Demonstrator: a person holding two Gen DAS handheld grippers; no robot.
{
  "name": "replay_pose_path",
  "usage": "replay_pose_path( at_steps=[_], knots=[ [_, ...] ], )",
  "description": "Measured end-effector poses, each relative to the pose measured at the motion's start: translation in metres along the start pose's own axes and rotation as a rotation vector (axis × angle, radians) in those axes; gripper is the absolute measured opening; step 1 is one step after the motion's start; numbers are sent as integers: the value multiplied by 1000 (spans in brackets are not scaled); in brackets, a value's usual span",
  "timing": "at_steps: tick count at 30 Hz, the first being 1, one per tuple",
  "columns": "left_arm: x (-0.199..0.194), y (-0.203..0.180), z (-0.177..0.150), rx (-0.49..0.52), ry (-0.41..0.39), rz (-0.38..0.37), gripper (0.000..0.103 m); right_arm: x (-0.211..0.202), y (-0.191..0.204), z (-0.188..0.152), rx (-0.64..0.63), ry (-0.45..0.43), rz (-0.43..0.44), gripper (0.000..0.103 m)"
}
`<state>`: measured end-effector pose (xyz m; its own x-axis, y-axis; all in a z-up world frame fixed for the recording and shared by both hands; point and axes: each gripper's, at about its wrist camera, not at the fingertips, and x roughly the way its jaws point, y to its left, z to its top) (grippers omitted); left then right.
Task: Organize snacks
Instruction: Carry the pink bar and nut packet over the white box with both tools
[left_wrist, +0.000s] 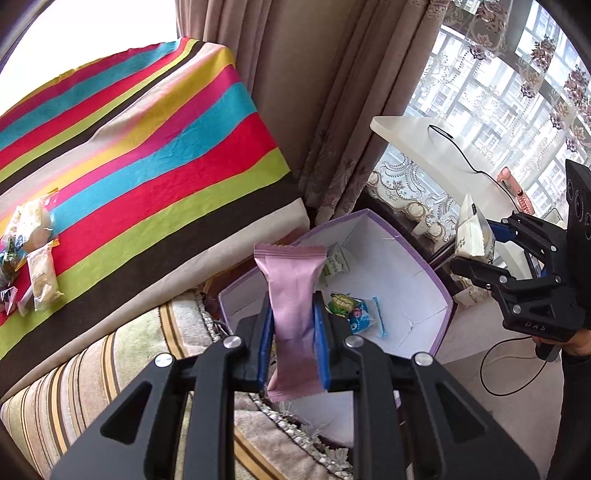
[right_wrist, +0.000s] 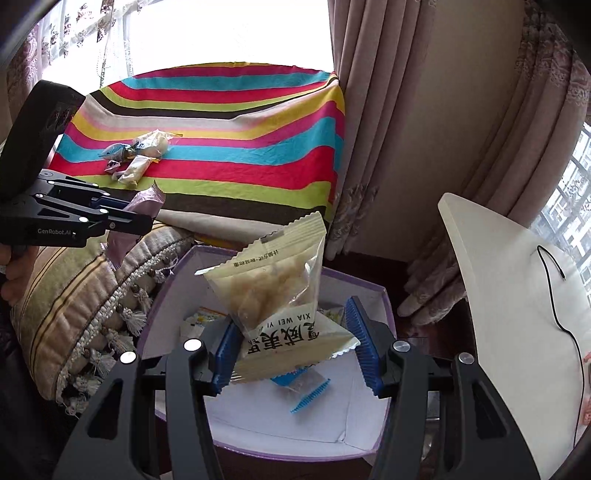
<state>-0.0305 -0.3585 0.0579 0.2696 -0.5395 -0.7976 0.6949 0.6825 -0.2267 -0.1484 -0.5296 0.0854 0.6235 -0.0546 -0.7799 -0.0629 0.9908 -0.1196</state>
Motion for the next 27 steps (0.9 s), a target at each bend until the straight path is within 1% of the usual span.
replay_pose_path(
  at_steps=[5,9,12,15,18,20,23,27],
  knots=[
    [6,-20,2,37,14,-11,20,-7,-8,-14,13,7,-16,54],
    [9,-32,4,61,18,-17,20,-29,-23,-32,5,-3,-34,54],
    [12,-42,4,79,23,-20,20,-53,-31,-46,-18,-43,-40,54],
    [12,-48,5,96,23,-17,20,-80,-44,-61,-8,-94,-57,54],
    [11,-51,5,103,20,-13,20,-96,-61,-80,10,-107,-76,54],
    [9,-52,5,102,16,-9,20,-100,-74,-94,30,-99,-105,54],
    [10,-51,5,98,14,-2,20,-100,-93,-114,81,-100,-117,54],
    [11,-48,5,97,17,12,20,-80,-111,-130,99,-32,-96,54]
  ],
)
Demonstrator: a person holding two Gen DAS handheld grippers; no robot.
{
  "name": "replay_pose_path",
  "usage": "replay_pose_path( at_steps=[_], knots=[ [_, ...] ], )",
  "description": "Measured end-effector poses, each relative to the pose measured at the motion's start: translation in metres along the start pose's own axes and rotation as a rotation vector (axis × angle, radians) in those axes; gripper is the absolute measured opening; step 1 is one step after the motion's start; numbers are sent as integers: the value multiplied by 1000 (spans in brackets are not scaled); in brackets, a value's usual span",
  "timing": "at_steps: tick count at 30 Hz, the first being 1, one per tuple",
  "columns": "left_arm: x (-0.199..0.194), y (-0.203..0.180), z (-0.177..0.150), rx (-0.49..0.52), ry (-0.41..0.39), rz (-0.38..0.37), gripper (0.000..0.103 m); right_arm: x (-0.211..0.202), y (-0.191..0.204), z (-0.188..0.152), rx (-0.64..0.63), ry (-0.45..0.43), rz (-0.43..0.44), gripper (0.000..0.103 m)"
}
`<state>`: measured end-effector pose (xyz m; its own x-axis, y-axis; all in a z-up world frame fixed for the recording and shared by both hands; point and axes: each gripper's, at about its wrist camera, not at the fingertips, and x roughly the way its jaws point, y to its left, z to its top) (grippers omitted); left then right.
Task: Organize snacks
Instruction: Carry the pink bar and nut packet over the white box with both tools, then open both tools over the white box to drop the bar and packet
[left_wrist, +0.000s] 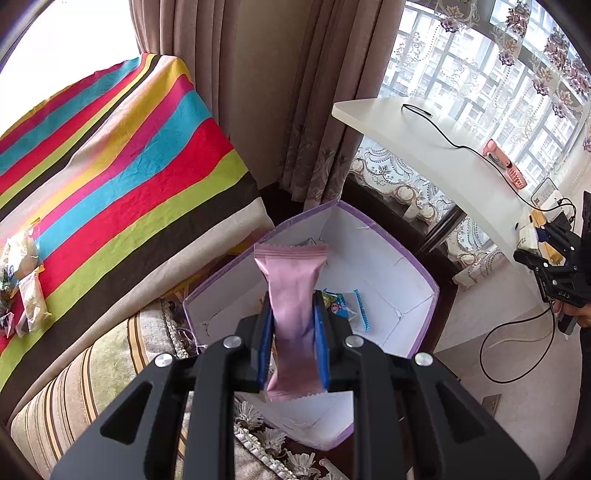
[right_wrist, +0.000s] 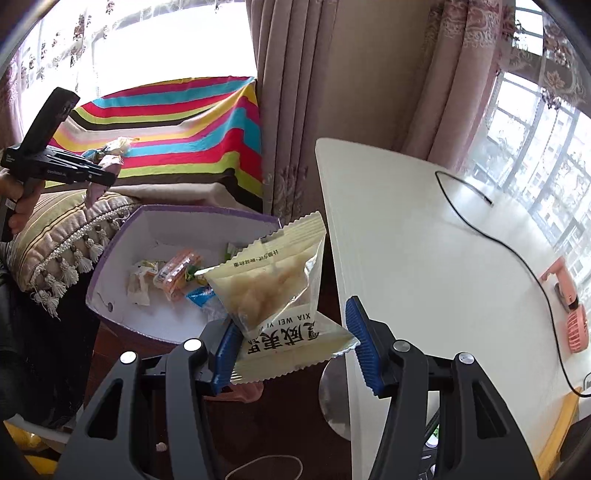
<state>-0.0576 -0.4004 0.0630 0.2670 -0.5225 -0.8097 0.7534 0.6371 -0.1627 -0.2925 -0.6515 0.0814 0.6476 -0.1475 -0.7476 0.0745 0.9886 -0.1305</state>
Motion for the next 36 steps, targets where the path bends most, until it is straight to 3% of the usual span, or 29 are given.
replay_pose_path(
  at_steps=[11,17,25,27,28,29,33,36],
  knots=[
    [13,-1,6,-6,12,26,20,38,-36,59,-95,-61,-51,54],
    [19,-1,4,-11,26,1,20,36,18,90,-90,-114,-5,54],
    [35,-8,-1,-18,47,-87,21,88,102,89,69,-69,46,55],
    [41,-4,-1,-43,56,-105,29,102,111,87,115,-61,67,57],
    [44,-2,-2,-53,63,-109,52,110,117,86,125,-52,73,63],
    [45,1,-2,-65,61,-111,67,117,122,86,129,-36,72,75],
    [44,5,-2,-75,53,-104,69,128,134,85,149,-24,64,87],
    [42,10,-3,-89,48,-107,71,129,136,86,179,-25,55,87]
  ],
)
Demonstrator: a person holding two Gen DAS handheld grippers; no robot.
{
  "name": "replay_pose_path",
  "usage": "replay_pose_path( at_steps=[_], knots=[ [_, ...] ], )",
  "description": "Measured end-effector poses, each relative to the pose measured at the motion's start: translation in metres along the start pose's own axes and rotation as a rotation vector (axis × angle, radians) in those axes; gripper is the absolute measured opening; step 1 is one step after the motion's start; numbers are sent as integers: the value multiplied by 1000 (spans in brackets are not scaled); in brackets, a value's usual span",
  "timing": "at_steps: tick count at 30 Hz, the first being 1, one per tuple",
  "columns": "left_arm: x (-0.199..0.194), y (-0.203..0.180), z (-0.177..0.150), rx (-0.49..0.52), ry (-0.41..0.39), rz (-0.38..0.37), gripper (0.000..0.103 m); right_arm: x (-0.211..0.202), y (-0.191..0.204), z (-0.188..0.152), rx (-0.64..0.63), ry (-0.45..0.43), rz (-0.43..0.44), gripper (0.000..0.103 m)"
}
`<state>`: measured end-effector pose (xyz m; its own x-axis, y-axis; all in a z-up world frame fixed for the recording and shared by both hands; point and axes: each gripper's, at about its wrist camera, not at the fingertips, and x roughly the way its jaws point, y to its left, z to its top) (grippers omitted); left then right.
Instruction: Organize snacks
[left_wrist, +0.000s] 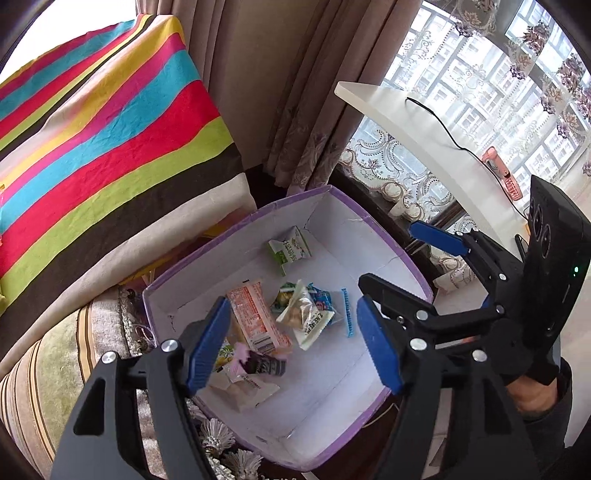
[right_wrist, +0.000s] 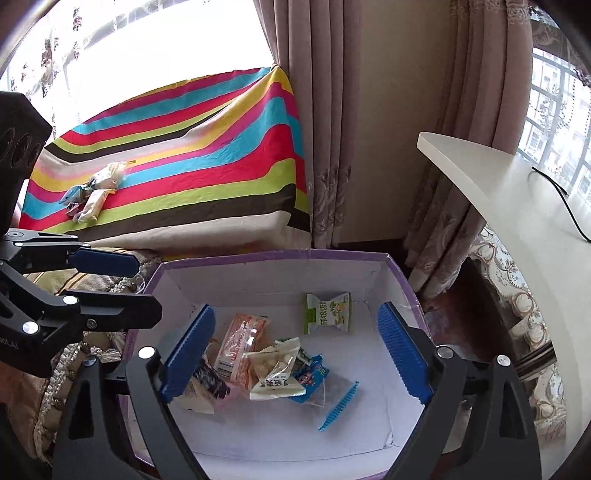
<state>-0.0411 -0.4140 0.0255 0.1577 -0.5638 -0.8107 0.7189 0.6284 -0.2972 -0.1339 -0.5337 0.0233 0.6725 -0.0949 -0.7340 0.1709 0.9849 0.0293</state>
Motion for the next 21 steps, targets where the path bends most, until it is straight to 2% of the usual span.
replay_pose_path(
  at_steps=[3,9,21],
  knots=[
    [-5,6,0,-12,-9,5,71,-3,1,-1,41,-13,9,87],
    [-19,27,-5,-57,-34,19,71,-8,15,1,27,-17,-7,87],
    [-74,103,-26,-198,-138,100,72,-8,65,28,106,-72,94,87]
  ],
)
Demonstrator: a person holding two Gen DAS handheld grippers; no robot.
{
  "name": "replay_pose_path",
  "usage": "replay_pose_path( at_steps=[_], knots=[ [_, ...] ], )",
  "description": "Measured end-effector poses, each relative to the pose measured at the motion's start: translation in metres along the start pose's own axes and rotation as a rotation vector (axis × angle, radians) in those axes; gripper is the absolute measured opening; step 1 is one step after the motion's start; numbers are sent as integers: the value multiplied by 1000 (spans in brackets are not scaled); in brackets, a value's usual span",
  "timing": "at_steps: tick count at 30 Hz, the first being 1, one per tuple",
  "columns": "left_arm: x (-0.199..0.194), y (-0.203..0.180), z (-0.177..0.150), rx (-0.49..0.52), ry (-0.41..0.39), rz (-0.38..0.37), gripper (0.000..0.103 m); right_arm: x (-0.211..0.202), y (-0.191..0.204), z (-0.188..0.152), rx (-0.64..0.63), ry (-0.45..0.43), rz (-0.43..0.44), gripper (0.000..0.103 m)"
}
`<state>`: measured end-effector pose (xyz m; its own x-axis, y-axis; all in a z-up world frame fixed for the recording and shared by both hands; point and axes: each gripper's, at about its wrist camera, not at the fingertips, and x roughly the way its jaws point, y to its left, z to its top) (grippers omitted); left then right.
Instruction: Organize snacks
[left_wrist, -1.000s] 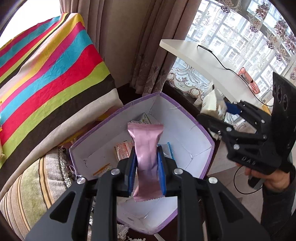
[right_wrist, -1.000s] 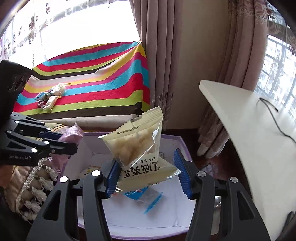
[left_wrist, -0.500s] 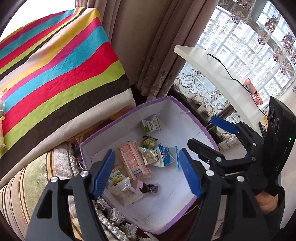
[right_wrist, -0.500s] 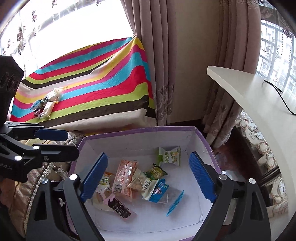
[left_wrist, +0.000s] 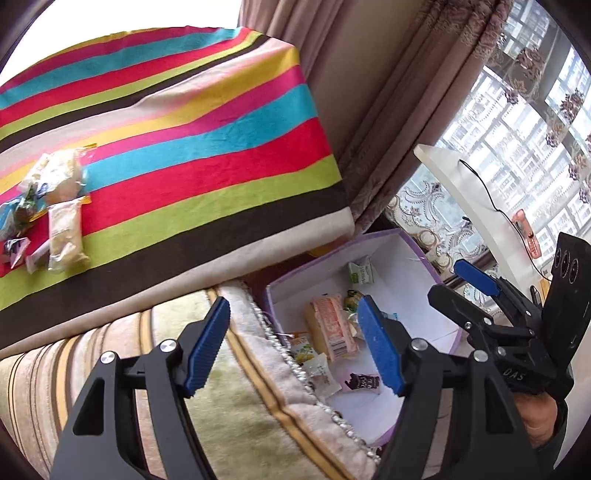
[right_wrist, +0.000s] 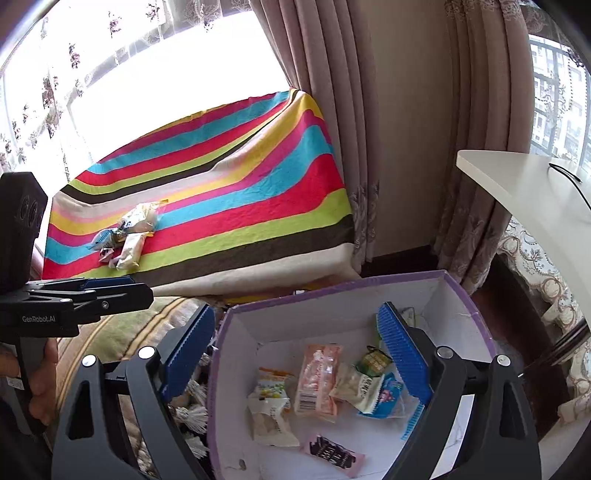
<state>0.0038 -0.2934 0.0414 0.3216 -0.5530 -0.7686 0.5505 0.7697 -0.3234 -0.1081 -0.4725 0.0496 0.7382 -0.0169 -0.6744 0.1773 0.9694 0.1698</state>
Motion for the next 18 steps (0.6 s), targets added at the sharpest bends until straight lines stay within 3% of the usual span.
replay_pose_path(
  at_steps=[7,12,18],
  knots=[
    [-32,67,-7,-136,-64,73,72,29,50,14,10,27,58,87],
    [-52,117,-15,-246,-98,127,72,56,90,21,17,100,113,87],
    [-75,177,-25,-358,-136,186,72,78,142,32,-51,143,158,87]
  ],
)
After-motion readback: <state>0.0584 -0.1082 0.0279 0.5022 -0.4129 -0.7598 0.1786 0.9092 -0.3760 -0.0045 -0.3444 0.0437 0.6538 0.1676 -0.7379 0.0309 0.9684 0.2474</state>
